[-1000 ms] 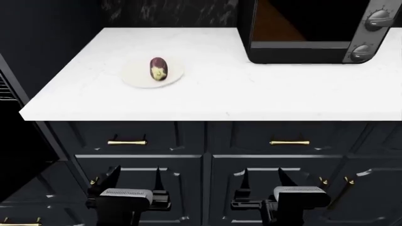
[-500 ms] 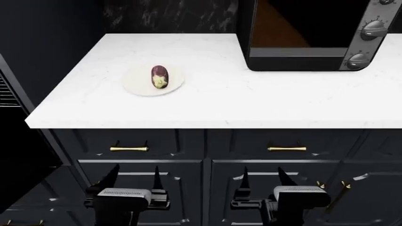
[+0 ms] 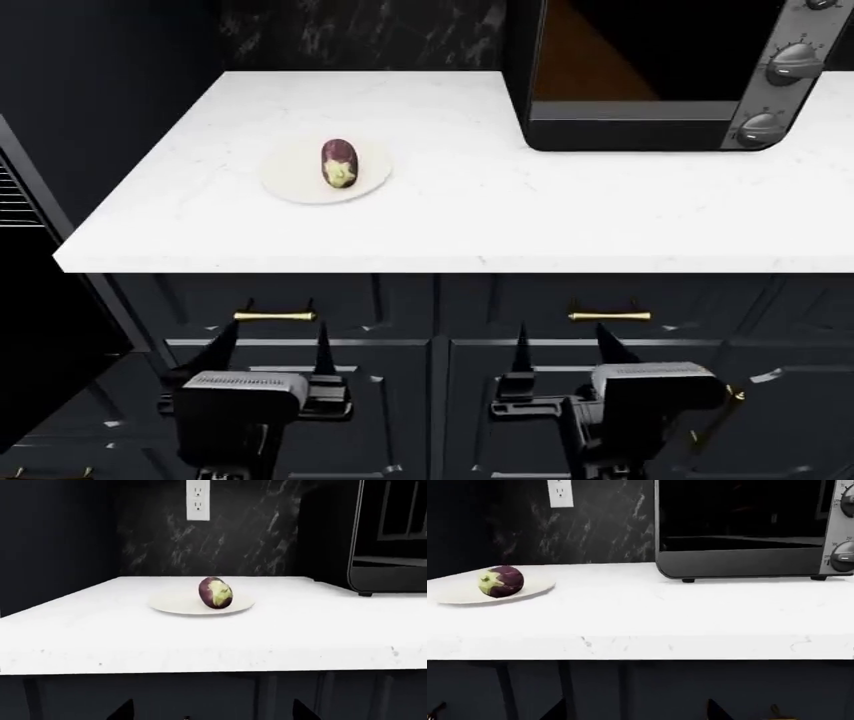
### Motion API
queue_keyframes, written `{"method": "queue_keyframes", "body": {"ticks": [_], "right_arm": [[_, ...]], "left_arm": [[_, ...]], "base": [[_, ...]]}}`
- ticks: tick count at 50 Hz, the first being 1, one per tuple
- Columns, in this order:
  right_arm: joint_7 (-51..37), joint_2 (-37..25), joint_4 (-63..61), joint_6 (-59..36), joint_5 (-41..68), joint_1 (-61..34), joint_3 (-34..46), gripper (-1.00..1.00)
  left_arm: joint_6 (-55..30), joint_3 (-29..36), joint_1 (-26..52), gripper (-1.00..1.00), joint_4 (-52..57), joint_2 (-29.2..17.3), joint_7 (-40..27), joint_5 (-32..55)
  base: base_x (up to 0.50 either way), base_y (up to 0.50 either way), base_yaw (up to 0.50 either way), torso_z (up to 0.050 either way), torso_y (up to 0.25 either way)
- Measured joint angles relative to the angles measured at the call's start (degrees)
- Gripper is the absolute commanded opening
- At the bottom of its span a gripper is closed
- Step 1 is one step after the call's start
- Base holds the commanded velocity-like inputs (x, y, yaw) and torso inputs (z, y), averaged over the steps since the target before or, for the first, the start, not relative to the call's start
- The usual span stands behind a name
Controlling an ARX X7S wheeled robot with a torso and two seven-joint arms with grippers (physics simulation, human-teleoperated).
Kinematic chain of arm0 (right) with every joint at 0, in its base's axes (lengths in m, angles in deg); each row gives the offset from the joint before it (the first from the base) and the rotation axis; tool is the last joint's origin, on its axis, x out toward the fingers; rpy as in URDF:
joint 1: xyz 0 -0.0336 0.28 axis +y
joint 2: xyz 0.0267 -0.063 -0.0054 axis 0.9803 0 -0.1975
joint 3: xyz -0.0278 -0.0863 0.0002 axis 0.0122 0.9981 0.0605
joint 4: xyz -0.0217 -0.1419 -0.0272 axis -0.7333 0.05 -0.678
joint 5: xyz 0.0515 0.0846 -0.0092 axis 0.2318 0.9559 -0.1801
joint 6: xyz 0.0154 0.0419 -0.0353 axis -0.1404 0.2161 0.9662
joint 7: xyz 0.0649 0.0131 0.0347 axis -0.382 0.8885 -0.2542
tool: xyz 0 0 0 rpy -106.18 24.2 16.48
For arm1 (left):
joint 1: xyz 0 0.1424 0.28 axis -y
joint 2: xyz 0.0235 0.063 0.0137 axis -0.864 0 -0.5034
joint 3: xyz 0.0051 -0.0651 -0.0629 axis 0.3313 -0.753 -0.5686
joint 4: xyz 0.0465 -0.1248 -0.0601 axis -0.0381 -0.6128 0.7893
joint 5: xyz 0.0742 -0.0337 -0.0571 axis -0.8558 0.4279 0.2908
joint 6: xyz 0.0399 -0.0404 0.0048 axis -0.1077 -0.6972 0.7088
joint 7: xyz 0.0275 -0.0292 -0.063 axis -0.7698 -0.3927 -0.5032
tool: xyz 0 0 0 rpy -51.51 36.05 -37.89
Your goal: Place the eggplant on the top rack of the oven.
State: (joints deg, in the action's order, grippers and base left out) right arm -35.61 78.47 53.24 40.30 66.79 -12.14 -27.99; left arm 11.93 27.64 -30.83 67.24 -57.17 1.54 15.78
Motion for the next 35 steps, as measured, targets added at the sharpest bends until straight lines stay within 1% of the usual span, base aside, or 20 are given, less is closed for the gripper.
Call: {"method": "queue_keyframes", "body": {"ticks": [6, 12, 20, 23, 30, 35], "right_arm": [[-0.7, -2.3, -10.0, -12.0, 3.1, -2.2, -0.8, 1.00], [-1.5, -3.8, -19.5, -26.2, 8.7, -6.1, -3.3, 1.00], [-3.4, -2.9, -30.8, -48.8, 20.0, -14.4, -12.1, 1.00], [-5.1, -2.7, -33.5, -55.9, 25.2, -17.4, -15.9, 1.00], [-14.4, -4.3, -35.6, -66.2, 40.6, -23.3, -22.4, 1.00], [-27.0, -7.7, -33.9, -69.7, 55.8, -27.9, -23.7, 1.00]], "left_arm": [[-10.6, -0.4, 2.8, 1.00, 8.5, -1.7, -0.4, 2.9], [-24.5, -2.0, 7.4, 1.00, 16.5, -3.2, -0.9, 8.3], [-46.4, -7.2, 16.0, 1.00, 23.9, -3.2, -2.4, 18.3], [-53.1, -9.1, 19.2, 1.00, 25.3, -2.9, -3.0, 21.3], [-64.7, -12.9, 25.0, 1.00, 26.8, -2.2, -3.9, 26.8], [-69.5, -14.5, 27.8, 1.00, 27.3, -2.2, -4.3, 29.5]], "base": [[0.00, 0.00, 0.00, 0.000, 0.000], [0.00, 0.00, 0.00, 0.000, 0.000], [0.00, 0.00, 0.00, 0.000, 0.000], [0.00, 0.00, 0.00, 0.000, 0.000], [0.00, 0.00, 0.00, 0.000, 0.000], [0.00, 0.00, 0.00, 0.000, 0.000]]}}
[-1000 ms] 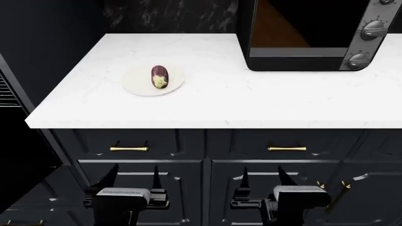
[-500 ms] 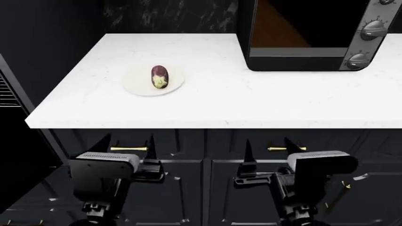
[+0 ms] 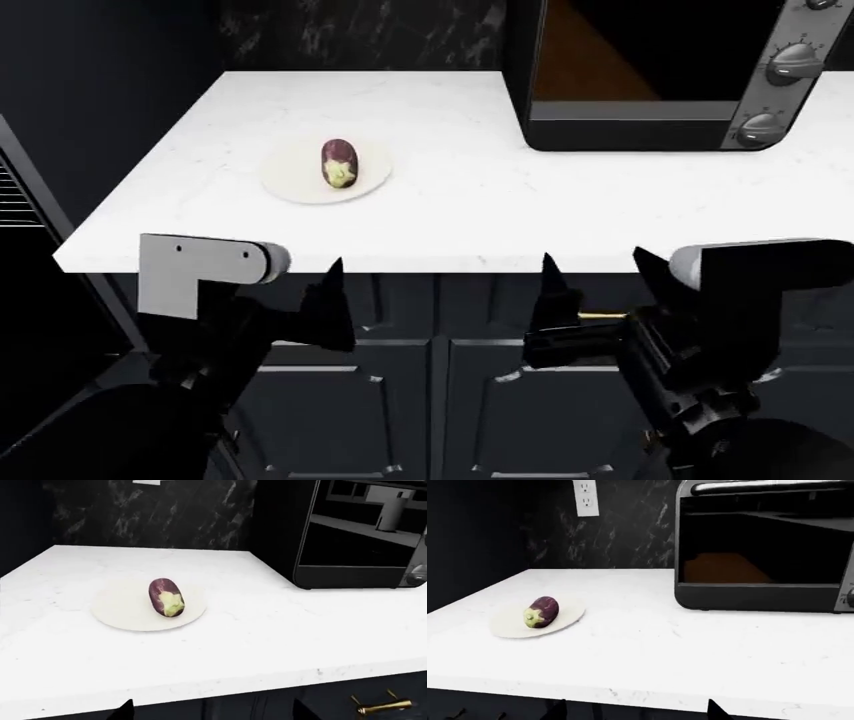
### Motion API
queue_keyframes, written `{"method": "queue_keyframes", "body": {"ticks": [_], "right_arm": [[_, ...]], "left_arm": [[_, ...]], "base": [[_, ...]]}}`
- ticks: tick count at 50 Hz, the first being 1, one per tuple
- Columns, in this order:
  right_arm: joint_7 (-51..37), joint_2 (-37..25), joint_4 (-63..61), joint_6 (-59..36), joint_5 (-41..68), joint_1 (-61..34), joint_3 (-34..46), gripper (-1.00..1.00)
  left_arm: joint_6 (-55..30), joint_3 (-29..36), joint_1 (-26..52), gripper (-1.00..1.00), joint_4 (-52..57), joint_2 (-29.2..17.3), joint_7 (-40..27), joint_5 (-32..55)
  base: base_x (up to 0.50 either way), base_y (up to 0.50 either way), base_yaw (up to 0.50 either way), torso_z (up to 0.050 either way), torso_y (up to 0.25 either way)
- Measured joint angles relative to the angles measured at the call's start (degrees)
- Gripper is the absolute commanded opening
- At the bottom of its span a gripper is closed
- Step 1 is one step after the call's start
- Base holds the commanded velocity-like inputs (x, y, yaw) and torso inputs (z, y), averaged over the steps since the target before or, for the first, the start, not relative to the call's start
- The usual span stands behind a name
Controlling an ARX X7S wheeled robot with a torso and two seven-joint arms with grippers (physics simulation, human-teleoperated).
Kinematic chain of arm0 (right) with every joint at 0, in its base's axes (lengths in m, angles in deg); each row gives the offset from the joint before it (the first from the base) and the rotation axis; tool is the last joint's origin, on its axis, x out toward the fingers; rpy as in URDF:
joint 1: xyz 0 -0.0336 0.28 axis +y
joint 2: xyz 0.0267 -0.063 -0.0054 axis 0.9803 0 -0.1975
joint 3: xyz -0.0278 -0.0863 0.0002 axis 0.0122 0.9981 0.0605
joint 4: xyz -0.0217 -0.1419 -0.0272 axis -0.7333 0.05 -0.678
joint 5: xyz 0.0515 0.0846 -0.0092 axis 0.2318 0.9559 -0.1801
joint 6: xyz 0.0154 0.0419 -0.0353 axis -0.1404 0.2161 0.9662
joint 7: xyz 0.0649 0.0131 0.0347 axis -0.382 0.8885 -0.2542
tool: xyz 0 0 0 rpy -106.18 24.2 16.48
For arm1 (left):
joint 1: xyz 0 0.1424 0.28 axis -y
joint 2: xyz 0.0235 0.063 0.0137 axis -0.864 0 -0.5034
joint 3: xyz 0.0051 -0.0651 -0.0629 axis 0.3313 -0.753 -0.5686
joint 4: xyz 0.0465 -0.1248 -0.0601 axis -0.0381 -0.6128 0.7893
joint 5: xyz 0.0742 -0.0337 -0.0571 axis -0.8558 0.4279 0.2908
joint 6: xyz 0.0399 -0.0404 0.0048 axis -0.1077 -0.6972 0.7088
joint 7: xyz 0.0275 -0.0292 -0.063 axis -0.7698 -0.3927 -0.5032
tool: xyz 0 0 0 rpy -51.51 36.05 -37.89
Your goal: Place the eggplant on the top rack of the oven.
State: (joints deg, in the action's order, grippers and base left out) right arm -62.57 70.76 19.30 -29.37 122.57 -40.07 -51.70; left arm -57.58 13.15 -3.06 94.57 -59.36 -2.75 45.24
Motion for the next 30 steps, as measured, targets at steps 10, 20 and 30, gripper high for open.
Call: {"method": "queue_keyframes", "body": {"ticks": [10, 20, 30], "right_arm": [[-18.5, -5.8, 3.4, -1.1, 20.8, -6.5, 1.5, 1.00], [-23.5, -7.8, 4.5, -0.6, 26.8, -8.1, 2.0, 1.00], [-25.4, -9.3, 4.5, 0.5, 29.5, -7.7, 2.1, 1.00]], "left_arm": [[-5.9, -2.9, 3.4, 1.00, 0.6, 0.3, -0.7, 4.2], [-8.6, -4.4, 5.0, 1.00, 0.6, 0.6, -2.1, 7.0], [-8.7, -3.8, 5.2, 1.00, 0.4, -0.1, -3.6, 8.3]], "base": [[0.21, 0.00, 0.00, 0.000, 0.000], [0.50, 0.00, 0.00, 0.000, 0.000], [0.50, 0.00, 0.00, 0.000, 0.000]]}}
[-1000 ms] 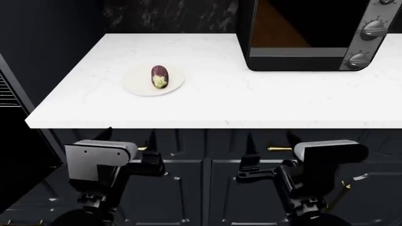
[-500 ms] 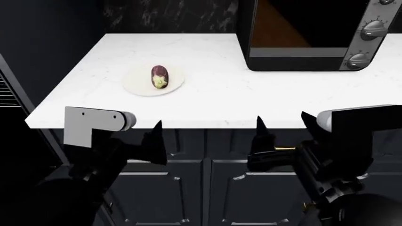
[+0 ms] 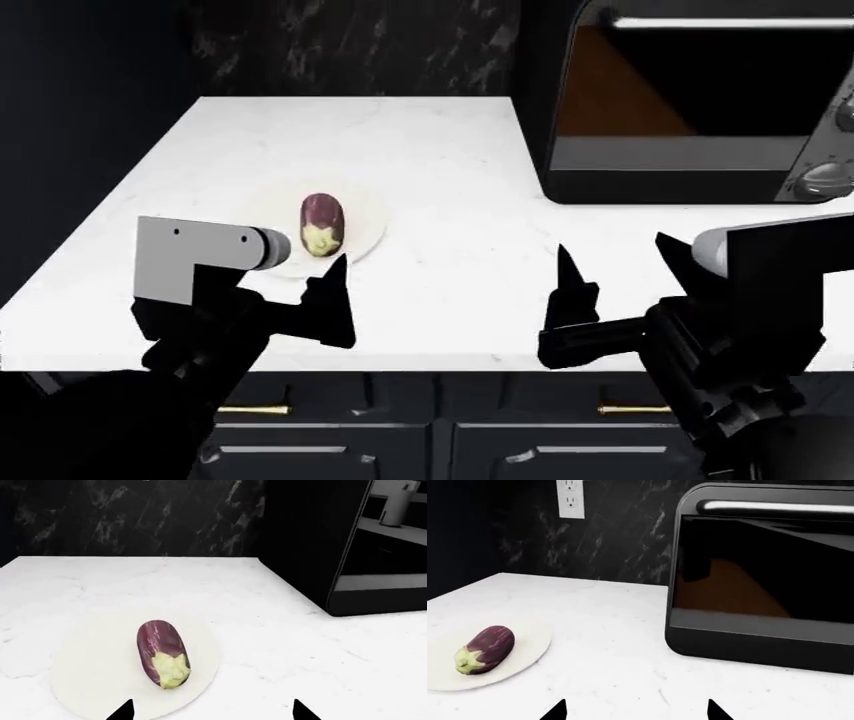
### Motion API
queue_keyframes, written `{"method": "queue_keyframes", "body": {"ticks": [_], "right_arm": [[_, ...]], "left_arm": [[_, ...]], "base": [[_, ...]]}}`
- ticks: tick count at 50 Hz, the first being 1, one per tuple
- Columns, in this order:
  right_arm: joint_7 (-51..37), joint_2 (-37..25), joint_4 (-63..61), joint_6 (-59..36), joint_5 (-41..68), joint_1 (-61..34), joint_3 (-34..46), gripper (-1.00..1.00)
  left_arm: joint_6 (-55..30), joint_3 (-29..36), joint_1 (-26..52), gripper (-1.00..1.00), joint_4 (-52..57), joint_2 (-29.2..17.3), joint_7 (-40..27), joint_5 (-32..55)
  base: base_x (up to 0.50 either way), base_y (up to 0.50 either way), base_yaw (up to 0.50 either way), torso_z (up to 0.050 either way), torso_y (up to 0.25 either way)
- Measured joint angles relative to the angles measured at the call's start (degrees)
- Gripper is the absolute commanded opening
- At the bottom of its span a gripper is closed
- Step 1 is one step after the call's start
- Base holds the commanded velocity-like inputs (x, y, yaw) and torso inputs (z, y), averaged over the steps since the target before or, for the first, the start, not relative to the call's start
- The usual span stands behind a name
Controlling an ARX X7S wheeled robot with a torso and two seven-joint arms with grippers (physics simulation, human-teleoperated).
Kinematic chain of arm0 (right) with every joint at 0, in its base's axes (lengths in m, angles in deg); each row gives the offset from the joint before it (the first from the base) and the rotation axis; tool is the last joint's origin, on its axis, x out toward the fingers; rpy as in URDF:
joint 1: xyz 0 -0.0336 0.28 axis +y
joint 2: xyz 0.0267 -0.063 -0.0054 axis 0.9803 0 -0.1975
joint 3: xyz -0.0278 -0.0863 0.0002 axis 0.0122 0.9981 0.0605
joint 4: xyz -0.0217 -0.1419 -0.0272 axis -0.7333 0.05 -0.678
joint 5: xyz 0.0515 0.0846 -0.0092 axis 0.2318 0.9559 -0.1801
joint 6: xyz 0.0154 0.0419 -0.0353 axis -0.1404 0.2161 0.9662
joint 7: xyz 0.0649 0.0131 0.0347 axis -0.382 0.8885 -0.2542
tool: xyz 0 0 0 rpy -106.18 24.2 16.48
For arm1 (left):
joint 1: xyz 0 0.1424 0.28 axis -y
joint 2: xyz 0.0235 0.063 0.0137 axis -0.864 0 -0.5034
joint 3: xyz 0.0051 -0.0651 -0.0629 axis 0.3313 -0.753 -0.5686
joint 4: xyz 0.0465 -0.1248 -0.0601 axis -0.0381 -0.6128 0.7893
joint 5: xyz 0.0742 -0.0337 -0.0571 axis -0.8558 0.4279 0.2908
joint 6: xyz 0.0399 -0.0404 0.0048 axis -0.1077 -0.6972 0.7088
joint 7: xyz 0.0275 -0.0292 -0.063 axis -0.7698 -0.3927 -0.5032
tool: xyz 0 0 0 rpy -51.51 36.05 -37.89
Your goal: Place the eggplant on the top rack of the oven.
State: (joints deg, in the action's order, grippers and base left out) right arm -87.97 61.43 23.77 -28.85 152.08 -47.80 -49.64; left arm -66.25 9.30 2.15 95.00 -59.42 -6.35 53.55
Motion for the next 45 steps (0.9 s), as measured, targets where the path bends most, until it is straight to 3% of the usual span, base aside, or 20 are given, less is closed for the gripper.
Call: {"method": "queue_keyframes", "body": {"ticks": [13, 25, 30, 45], "right_arm": [[1.1, -0.6, -0.8, 1.3, -1.0, 2.7, -0.7, 1.00], [3.3, -1.2, -1.5, 2.1, -3.1, 5.2, -1.0, 1.00], [5.3, -1.3, -2.0, 2.7, -4.7, 6.6, -1.6, 1.00], [14.6, -1.5, -5.8, 6.5, -12.0, 13.2, -4.7, 1.00]], "left_arm": [[0.8, 0.7, 0.0, 1.00, -0.2, -1.0, -1.7, 1.4], [-0.4, 0.8, 1.1, 1.00, -1.5, -1.1, -5.3, 3.4], [-1.6, 0.2, 3.4, 1.00, -3.9, -1.0, -13.1, 9.5], [-1.2, 2.7, 11.3, 1.00, -15.3, -2.3, -46.6, 37.4]], "base": [[0.49, 0.00, 0.00, 0.000, 0.001], [0.00, 0.00, 0.00, 0.000, 0.000], [0.00, 0.00, 0.00, 0.000, 0.000], [0.00, 0.00, 0.00, 0.000, 0.000]]}}
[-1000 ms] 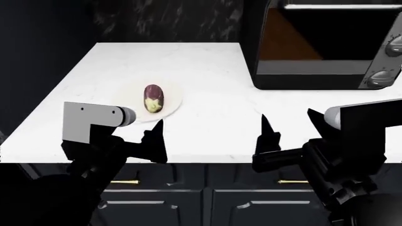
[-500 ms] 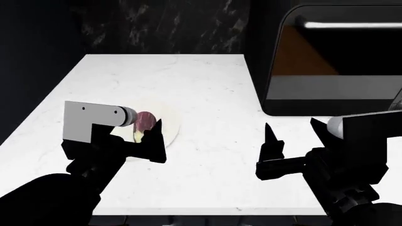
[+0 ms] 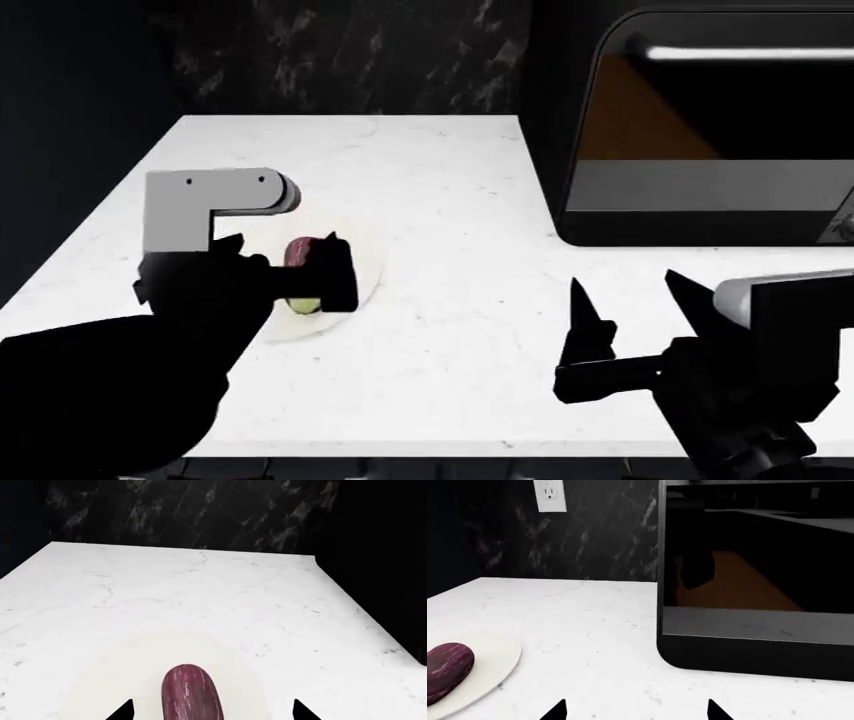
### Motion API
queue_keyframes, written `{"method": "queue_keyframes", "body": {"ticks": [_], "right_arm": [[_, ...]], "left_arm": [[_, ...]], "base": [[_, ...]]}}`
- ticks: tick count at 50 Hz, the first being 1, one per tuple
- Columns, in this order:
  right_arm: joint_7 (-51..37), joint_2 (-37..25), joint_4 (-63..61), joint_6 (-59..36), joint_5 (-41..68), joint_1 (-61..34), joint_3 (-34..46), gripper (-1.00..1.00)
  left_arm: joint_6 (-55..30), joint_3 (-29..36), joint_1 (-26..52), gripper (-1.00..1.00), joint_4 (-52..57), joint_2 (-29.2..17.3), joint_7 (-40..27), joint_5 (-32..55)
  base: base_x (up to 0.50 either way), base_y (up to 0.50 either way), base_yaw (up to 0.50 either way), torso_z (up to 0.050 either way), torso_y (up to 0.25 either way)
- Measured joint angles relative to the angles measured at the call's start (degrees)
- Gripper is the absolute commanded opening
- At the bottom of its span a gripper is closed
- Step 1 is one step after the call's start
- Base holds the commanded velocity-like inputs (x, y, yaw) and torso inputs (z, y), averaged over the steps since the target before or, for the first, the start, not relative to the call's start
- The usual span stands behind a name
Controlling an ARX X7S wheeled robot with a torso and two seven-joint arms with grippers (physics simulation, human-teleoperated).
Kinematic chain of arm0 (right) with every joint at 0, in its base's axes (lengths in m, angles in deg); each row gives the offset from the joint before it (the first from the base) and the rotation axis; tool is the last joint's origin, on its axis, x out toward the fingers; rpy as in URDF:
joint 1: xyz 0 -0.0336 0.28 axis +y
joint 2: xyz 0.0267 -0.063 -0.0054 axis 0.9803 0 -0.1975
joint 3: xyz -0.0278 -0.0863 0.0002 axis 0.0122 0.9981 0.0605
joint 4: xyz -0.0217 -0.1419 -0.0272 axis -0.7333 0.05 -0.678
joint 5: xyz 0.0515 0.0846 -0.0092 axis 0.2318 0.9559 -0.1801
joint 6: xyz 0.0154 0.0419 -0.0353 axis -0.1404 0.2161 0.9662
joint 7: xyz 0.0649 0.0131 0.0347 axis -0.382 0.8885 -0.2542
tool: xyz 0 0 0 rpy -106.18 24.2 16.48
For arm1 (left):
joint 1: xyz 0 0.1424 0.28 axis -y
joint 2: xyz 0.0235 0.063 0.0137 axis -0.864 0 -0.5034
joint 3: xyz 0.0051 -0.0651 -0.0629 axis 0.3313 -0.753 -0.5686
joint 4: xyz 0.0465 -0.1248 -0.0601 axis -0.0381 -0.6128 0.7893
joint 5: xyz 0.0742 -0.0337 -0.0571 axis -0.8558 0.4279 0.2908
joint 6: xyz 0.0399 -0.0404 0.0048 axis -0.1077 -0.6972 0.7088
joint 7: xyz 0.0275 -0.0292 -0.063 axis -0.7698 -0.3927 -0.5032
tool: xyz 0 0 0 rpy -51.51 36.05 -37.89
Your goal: Place the eggplant on the top rack of the oven.
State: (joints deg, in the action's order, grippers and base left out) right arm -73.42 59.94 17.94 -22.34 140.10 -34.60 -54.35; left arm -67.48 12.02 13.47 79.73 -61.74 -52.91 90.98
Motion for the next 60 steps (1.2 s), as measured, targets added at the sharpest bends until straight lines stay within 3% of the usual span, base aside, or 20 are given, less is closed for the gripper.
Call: {"method": "queue_keyframes", "body": {"ticks": [11, 21, 43, 60], "right_arm": [[6.4, 0.1, -2.3, 3.5, -5.3, 4.3, -1.3, 1.00], [12.2, 0.6, -3.0, 7.5, -11.2, 8.3, -1.4, 1.00], [21.2, 1.5, -1.4, 15.6, -21.4, 15.5, -0.4, 1.00], [22.1, 1.2, -0.7, 17.6, -22.7, 17.1, -0.3, 1.00]], "left_arm": [[3.8, 4.6, 2.7, 1.00, -6.0, -1.0, -17.4, 12.4], [8.5, 9.3, 4.3, 1.00, -10.0, -2.0, -23.5, 15.2], [12.7, 18.0, 6.7, 1.00, -14.1, -1.4, -19.1, 5.0], [17.1, 22.8, 7.3, 1.00, -19.4, -1.0, -12.6, -4.2]], "base": [[0.00, 0.00, 0.00, 0.000, 0.000], [0.00, 0.00, 0.00, 0.000, 0.000], [0.00, 0.00, 0.00, 0.000, 0.000], [0.00, 0.00, 0.00, 0.000, 0.000]]}}
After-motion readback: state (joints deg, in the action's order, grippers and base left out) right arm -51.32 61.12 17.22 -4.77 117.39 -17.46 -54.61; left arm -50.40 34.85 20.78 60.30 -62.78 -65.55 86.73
